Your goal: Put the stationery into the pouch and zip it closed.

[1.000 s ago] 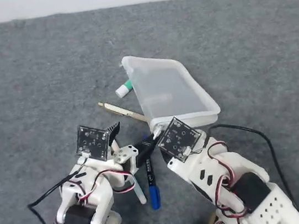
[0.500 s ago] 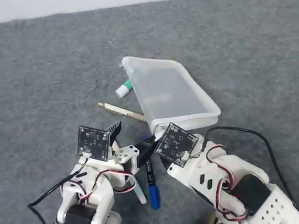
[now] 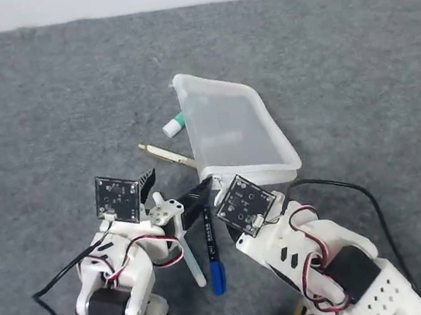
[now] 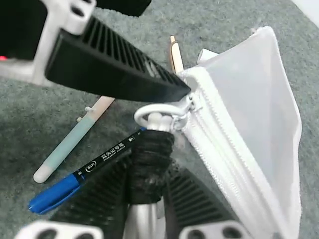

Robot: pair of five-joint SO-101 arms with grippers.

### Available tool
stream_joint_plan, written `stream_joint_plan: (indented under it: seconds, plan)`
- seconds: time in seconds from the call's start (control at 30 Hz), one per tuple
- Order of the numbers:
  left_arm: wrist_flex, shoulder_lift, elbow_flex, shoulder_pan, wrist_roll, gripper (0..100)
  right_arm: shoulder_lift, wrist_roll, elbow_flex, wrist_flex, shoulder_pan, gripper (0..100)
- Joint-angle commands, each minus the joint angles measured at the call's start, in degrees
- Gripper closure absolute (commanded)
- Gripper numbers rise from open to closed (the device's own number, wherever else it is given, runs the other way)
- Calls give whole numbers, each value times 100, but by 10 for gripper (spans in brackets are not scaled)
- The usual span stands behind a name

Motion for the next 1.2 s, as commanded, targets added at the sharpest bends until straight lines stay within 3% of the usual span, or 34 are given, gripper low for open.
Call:
stream_joint_plan:
  seconds: [0.0,0.3,0.6,1.17]
  plan:
    - [-220,-141,-48,-53,88,663,-110,-44,-237,31,-110,991]
    - [-229,-141,-48,-53,-413,801,-110,-44,-237,40,-101,991]
    - [-229,-141,-84,-88,-448,904,-110,-44,-237,40,-75,991]
    - [-193,-141,-224,-237,-738,987,-110,-114,-237,-22,435,991]
